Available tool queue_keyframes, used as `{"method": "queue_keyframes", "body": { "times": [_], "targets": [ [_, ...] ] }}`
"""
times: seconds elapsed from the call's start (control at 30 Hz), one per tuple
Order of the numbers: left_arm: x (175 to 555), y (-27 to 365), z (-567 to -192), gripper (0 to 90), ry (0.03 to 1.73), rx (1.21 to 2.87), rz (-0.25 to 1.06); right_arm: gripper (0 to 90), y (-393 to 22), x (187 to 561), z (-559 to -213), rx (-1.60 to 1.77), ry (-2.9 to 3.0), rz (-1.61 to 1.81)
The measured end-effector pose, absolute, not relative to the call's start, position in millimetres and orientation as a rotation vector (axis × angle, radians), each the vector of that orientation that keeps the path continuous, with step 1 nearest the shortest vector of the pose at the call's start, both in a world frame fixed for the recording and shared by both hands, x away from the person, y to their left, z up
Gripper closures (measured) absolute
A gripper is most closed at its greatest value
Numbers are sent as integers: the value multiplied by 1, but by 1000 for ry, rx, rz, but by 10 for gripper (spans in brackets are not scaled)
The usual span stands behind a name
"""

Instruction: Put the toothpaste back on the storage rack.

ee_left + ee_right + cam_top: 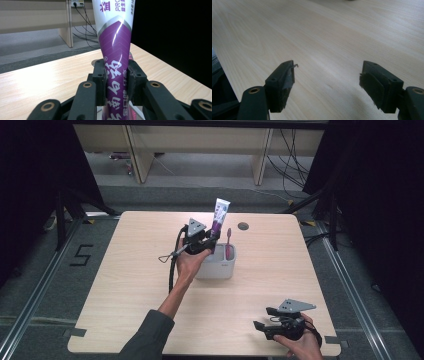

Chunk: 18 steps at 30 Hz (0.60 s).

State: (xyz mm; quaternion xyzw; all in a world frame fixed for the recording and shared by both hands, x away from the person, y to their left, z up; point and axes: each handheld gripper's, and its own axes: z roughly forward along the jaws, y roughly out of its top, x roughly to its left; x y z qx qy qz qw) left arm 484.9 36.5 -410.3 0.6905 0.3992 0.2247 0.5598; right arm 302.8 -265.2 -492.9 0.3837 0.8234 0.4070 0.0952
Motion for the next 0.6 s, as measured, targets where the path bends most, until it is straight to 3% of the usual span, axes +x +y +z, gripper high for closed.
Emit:
{"method": "queue_keyframes", "body": {
  "times": [0.6],
  "targets": [
    [483, 39, -430, 709, 974, 1668, 532, 281, -264, 302, -493, 1173, 2448, 1215]
  ]
}}
